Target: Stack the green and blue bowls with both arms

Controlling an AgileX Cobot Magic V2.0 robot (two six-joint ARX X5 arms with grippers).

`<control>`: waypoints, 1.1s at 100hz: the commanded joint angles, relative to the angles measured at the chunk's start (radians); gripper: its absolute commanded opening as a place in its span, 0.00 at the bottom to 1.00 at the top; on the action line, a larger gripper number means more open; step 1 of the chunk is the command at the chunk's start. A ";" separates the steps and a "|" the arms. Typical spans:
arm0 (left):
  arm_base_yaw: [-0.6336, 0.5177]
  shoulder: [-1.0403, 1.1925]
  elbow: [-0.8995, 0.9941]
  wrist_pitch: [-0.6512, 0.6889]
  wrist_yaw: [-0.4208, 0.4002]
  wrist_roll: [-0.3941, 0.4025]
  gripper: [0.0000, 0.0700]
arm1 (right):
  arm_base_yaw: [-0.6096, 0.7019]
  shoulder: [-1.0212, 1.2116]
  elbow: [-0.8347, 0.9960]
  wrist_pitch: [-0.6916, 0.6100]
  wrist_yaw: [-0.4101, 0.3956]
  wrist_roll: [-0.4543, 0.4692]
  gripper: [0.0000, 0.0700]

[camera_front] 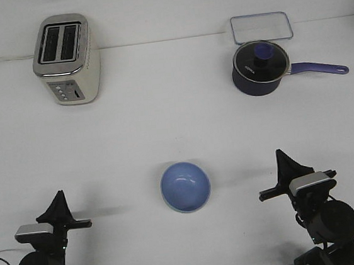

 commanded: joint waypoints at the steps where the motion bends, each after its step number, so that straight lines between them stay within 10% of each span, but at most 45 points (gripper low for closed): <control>1: 0.001 -0.005 -0.020 0.024 -0.004 -0.003 0.02 | 0.002 -0.001 0.003 0.011 0.000 -0.004 0.00; 91: 0.000 -0.003 -0.019 0.031 -0.003 0.006 0.02 | 0.001 -0.002 0.003 0.010 0.001 -0.007 0.00; 110: 0.000 -0.003 -0.019 0.031 -0.003 0.006 0.02 | -0.116 -0.041 -0.044 0.012 0.011 -0.172 0.00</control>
